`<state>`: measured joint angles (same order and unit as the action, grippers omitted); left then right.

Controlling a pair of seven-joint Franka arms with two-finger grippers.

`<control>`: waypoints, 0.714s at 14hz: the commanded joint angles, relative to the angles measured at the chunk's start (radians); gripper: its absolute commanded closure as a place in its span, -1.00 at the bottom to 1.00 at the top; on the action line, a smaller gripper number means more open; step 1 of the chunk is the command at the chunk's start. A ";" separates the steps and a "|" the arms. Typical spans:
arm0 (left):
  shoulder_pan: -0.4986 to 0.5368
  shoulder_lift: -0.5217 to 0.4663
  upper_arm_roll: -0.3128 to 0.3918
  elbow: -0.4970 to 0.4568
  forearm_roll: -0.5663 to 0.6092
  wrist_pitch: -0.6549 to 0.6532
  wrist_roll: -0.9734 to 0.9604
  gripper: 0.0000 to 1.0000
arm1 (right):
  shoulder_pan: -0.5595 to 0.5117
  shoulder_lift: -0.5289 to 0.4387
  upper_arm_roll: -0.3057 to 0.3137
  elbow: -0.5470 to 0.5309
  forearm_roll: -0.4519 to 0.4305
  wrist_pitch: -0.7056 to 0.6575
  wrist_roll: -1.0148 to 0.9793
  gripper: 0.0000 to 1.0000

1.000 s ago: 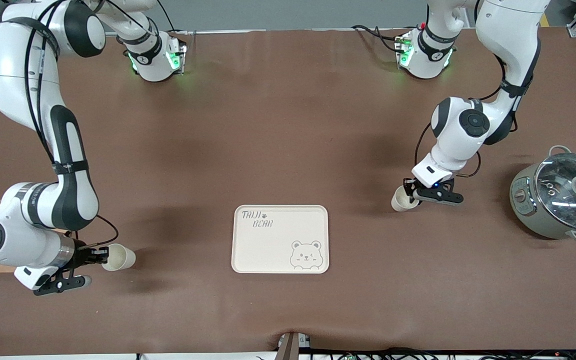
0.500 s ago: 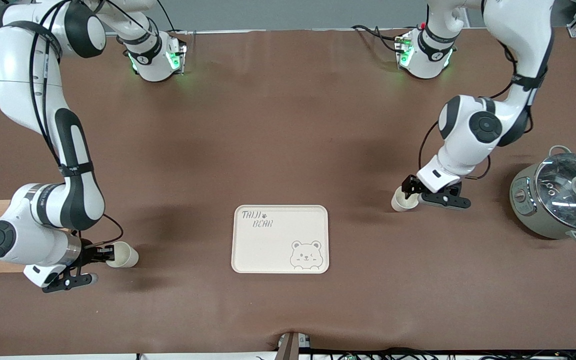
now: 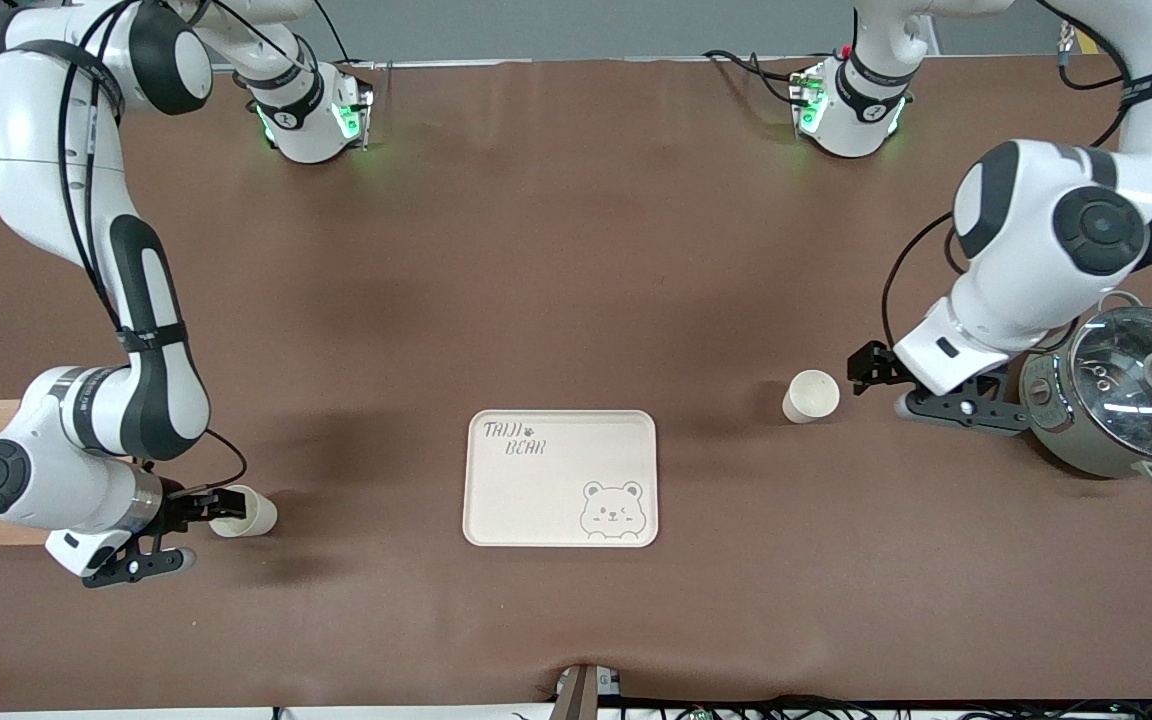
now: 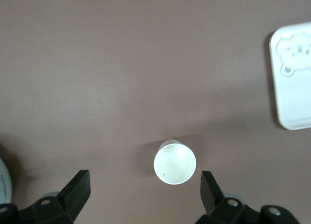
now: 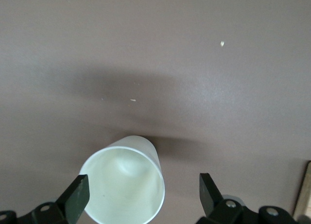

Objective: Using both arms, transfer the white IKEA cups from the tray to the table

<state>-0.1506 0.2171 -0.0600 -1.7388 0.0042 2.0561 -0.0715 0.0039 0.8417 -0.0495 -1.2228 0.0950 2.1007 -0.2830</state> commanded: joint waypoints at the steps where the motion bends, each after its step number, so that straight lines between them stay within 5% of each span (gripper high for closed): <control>1: 0.005 0.028 0.014 0.111 0.010 -0.082 -0.057 -1.00 | -0.002 -0.062 0.007 -0.011 -0.009 -0.013 -0.008 -1.00; 5: 0.005 0.027 0.032 0.251 0.019 -0.261 0.054 -1.00 | -0.001 -0.143 0.002 -0.014 -0.017 -0.066 0.010 -1.00; 10: 0.044 -0.071 0.054 0.297 0.043 -0.394 0.108 -1.00 | -0.007 -0.263 0.000 -0.015 -0.067 -0.212 0.056 -1.00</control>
<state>-0.1365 0.2041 0.0020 -1.4712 0.0217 1.7434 0.0074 0.0026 0.6462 -0.0572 -1.2111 0.0601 1.9441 -0.2697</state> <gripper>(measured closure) 0.000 0.000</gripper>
